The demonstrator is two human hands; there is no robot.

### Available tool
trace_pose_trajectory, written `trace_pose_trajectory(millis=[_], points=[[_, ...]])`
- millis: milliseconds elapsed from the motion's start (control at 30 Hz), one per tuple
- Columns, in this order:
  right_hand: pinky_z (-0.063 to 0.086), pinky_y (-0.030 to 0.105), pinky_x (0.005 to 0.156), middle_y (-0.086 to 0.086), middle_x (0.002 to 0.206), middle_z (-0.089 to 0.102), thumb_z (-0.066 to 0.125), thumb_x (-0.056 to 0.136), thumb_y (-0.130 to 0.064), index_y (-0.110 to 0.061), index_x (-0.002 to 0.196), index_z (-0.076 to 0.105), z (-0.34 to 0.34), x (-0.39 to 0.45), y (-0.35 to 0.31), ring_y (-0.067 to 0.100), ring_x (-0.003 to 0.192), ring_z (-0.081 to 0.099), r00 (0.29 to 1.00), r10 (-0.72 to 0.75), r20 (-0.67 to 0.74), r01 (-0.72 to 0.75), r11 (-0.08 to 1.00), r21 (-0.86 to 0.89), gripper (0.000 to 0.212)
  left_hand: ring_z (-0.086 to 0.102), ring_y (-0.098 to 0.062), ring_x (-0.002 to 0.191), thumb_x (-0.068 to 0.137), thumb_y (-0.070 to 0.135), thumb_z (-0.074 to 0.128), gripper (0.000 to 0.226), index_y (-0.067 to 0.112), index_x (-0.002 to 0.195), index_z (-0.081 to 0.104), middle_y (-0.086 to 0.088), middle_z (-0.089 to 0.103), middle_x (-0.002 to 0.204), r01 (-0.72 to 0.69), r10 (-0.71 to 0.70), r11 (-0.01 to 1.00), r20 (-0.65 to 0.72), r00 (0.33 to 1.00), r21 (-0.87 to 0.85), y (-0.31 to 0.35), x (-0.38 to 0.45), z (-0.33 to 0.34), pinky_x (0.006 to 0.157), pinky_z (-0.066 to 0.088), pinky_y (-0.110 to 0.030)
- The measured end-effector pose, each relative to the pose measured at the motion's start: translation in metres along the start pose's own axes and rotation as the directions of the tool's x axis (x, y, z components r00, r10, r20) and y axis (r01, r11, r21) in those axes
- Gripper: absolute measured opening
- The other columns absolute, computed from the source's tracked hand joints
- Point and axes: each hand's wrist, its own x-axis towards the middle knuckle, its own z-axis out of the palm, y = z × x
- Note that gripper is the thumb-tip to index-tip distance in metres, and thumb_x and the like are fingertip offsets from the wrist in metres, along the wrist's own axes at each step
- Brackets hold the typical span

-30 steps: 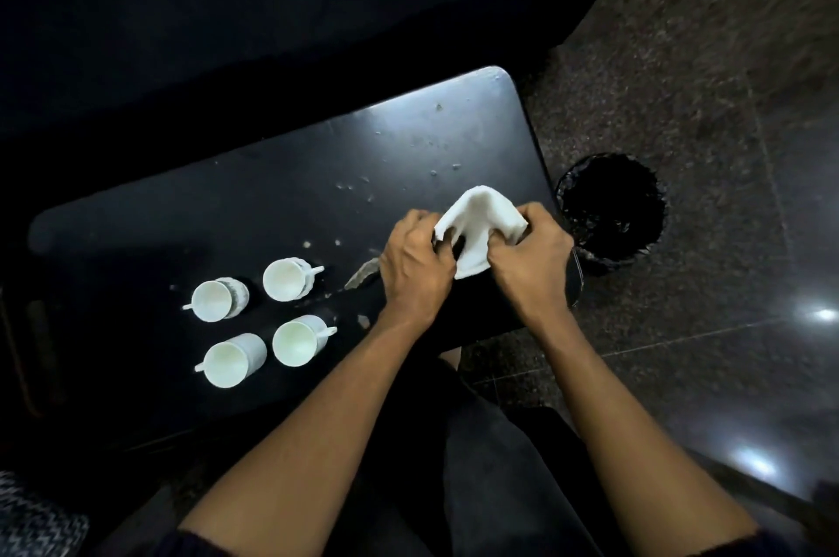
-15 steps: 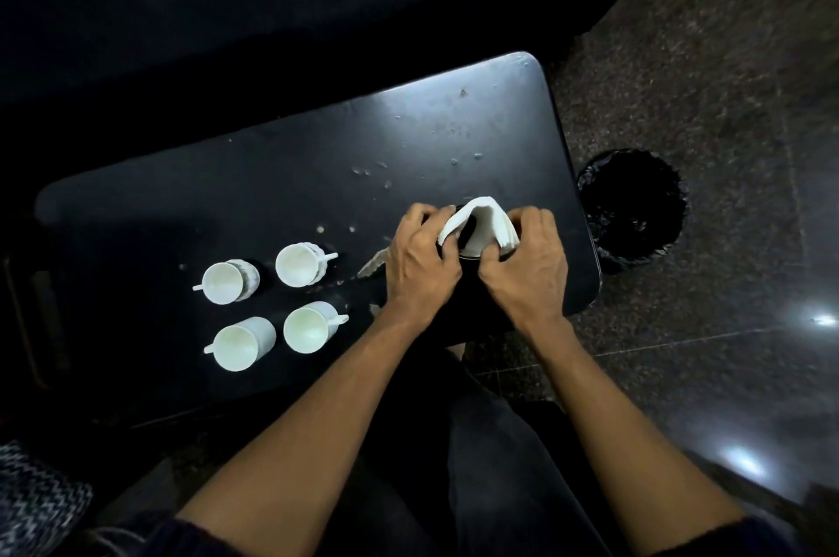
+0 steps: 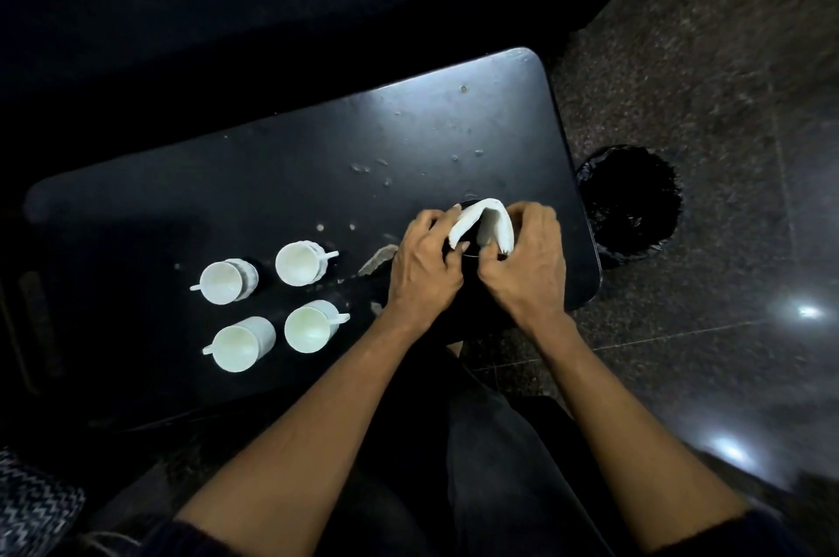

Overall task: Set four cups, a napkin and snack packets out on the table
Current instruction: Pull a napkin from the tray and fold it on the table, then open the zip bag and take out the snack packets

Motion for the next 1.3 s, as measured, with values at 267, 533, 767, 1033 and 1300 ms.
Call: trace_pose_trajectory(millis=[267, 533, 767, 1033, 1300], points=[[0.046, 0.045, 0.086, 0.017, 0.111, 0.056, 0.067, 0.067, -0.013, -0.002, 0.106, 0.06, -0.003, -0.008, -0.041, 0.033, 0.099, 0.054, 0.93, -0.243, -0.277, 0.229, 0.97, -0.082, 0.041, 0.061, -0.016, 0.095, 0.085, 0.015, 0.066, 0.056, 0.015, 0.141, 0.057, 0.001, 0.058, 0.116, 0.027, -0.033, 0.994, -0.051, 0.998, -0.106, -0.021, -0.018, -0.027, 0.082, 0.057, -0.039], [0.046, 0.046, 0.081, 0.016, 0.103, 0.057, 0.063, 0.064, -0.002, -0.002, 0.101, 0.063, 0.05, -0.043, -0.106, 0.033, 0.093, 0.055, 0.907, -0.408, -0.099, 0.412, 0.911, 0.013, 0.038, 0.063, -0.015, 0.092, 0.087, 0.001, 0.062, 0.047, 0.013, 0.133, 0.062, -0.002, 0.064, 0.11, 0.072, -0.104, 0.984, -0.195, 0.975, -0.164, -0.061, -0.051, -0.08, 0.084, 0.053, -0.024], [0.047, 0.041, 0.076, 0.009, 0.107, 0.055, 0.057, 0.069, -0.011, -0.009, 0.109, 0.061, 0.11, -0.086, -0.146, 0.029, 0.094, 0.053, 0.886, -0.409, 0.219, 0.421, 0.907, -0.007, 0.041, 0.063, -0.017, 0.085, 0.085, -0.001, 0.058, 0.048, 0.014, 0.131, 0.061, 0.002, 0.062, 0.109, 0.185, -0.219, 0.97, -0.235, 0.947, -0.157, -0.116, -0.086, -0.125, 0.078, 0.057, -0.041], [0.051, 0.044, 0.081, 0.01, 0.114, 0.057, 0.053, 0.072, -0.02, -0.011, 0.123, 0.06, 0.159, -0.122, -0.202, 0.033, 0.1, 0.057, 0.798, -0.377, 0.469, 0.467, 0.88, -0.086, 0.052, 0.064, -0.014, 0.098, 0.086, 0.0, 0.052, 0.051, 0.015, 0.134, 0.061, 0.001, 0.063, 0.117, 0.304, -0.347, 0.934, -0.275, 0.897, -0.185, -0.173, -0.131, -0.189, 0.09, 0.054, -0.031], [0.052, 0.039, 0.087, 0.007, 0.118, 0.059, 0.045, 0.074, -0.047, -0.021, 0.118, 0.062, 0.238, -0.181, -0.332, 0.029, 0.11, 0.057, 0.677, -0.371, 0.636, 0.503, 0.864, -0.031, 0.054, 0.063, -0.012, 0.094, 0.092, 0.001, 0.059, 0.05, 0.015, 0.139, 0.058, 0.001, 0.06, 0.123, 0.398, -0.458, 0.885, -0.298, 0.837, -0.243, -0.267, -0.163, -0.294, 0.092, 0.054, -0.032]])
